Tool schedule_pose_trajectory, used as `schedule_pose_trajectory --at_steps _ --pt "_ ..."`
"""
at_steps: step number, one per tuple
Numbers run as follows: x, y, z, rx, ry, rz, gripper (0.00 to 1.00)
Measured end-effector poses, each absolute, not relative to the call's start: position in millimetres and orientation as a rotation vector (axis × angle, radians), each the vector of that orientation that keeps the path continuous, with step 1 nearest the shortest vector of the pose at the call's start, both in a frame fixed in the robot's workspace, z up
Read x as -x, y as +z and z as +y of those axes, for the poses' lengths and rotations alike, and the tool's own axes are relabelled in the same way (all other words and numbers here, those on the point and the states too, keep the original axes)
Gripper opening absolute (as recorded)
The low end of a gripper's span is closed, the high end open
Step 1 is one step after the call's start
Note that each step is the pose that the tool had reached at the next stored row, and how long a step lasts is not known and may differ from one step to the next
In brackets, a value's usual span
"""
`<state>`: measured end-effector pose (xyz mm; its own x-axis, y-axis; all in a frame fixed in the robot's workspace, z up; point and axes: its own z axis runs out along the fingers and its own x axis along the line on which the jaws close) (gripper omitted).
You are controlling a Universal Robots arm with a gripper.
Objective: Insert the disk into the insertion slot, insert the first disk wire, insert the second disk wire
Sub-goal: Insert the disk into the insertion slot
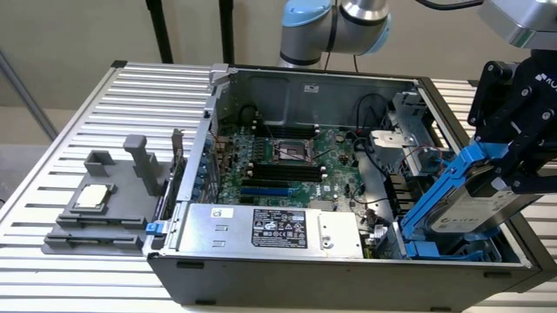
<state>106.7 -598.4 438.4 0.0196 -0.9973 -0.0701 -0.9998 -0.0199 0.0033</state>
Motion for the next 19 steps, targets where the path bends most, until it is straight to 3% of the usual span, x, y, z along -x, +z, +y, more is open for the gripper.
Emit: schedule_pose_trajectory --at_steps 19 --pt "-109.8 431.3 -599.0 2.205 0.109 2.160 0.32"
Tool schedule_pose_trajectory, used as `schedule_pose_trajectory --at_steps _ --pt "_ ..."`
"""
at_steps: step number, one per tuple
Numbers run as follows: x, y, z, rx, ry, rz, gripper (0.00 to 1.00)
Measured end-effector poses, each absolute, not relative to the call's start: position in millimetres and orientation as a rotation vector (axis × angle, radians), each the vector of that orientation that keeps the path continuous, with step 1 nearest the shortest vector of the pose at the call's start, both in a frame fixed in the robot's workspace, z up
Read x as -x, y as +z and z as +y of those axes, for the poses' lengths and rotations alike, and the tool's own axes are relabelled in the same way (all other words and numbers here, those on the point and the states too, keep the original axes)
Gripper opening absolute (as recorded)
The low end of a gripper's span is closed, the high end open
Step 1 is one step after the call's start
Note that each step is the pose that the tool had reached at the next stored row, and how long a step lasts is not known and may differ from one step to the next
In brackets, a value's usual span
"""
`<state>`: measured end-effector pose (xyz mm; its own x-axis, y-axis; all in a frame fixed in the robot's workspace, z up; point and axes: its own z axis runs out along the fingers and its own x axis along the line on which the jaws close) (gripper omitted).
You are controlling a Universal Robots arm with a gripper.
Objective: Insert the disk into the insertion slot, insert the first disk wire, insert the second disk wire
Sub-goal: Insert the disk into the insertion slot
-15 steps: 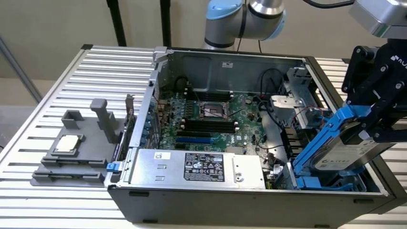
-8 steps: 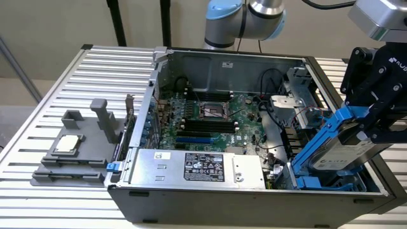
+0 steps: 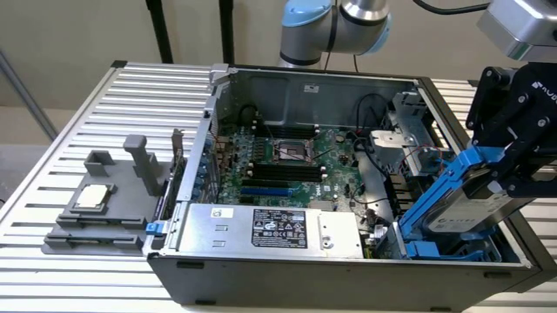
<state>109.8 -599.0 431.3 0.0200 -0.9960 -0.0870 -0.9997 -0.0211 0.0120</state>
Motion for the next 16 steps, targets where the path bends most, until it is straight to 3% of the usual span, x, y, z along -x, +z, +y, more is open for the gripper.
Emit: schedule_pose_trajectory --at_steps 16 --pt "-109.9 423.2 -599.4 2.198 0.130 2.152 0.32"
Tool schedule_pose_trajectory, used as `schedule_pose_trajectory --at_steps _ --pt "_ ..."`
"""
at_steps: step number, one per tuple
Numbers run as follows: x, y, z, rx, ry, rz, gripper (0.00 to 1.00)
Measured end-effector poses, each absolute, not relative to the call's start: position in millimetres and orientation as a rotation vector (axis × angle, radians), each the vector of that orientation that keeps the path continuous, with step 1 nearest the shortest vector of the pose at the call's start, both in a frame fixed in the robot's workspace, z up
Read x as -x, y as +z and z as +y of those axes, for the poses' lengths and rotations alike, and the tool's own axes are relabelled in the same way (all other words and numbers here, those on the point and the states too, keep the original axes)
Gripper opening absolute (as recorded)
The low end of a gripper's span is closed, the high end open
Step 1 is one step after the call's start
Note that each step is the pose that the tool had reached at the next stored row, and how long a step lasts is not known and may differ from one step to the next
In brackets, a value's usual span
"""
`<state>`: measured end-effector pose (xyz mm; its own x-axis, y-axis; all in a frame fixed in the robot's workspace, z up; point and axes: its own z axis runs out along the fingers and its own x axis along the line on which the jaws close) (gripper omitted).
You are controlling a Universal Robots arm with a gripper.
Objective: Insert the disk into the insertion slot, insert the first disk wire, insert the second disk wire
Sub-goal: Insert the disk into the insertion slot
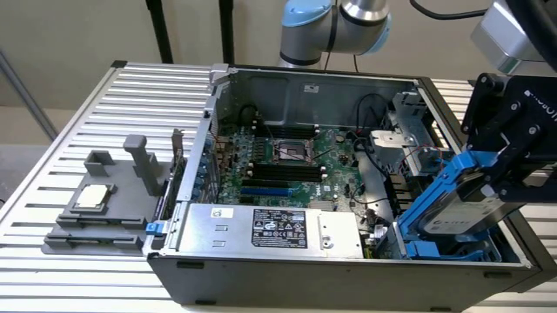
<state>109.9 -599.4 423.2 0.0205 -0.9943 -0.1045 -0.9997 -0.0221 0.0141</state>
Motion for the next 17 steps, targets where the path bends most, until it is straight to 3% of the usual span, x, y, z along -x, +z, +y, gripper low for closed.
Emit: schedule_pose_trajectory --at_steps 17 --pt "-111 434 -600 2.214 0.115 2.153 0.32"
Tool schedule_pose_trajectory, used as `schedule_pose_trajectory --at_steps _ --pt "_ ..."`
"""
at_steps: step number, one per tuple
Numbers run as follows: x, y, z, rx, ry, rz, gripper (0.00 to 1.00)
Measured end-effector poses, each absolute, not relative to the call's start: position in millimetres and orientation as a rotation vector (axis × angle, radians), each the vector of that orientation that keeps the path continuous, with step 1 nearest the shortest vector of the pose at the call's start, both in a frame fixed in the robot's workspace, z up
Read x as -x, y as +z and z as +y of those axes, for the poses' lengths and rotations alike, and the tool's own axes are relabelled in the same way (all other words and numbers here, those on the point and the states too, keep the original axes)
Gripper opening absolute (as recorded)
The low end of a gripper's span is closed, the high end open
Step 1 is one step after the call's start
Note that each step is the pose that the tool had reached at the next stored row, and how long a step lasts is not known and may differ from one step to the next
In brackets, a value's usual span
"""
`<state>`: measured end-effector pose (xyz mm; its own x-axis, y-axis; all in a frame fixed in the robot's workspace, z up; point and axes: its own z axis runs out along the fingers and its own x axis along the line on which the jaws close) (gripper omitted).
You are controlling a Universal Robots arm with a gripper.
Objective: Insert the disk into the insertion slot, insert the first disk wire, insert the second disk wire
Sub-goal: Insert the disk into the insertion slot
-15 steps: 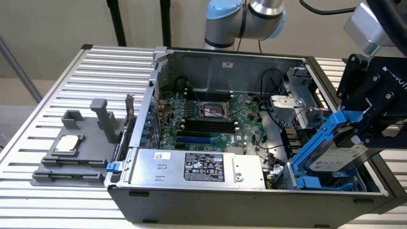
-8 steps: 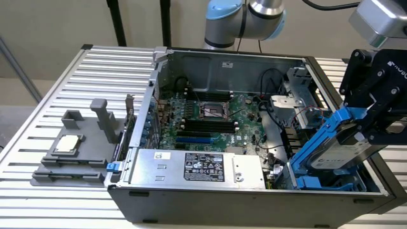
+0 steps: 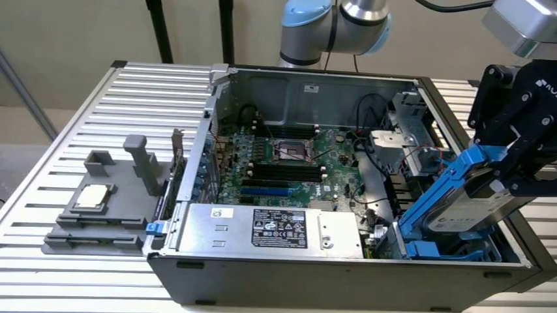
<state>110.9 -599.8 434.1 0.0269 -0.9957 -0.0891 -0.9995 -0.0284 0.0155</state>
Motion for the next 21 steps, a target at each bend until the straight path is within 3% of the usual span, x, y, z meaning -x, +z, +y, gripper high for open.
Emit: schedule_pose_trajectory --at_steps 21 --pt "-110.6 427.1 -601.5 2.237 0.106 2.126 0.32"
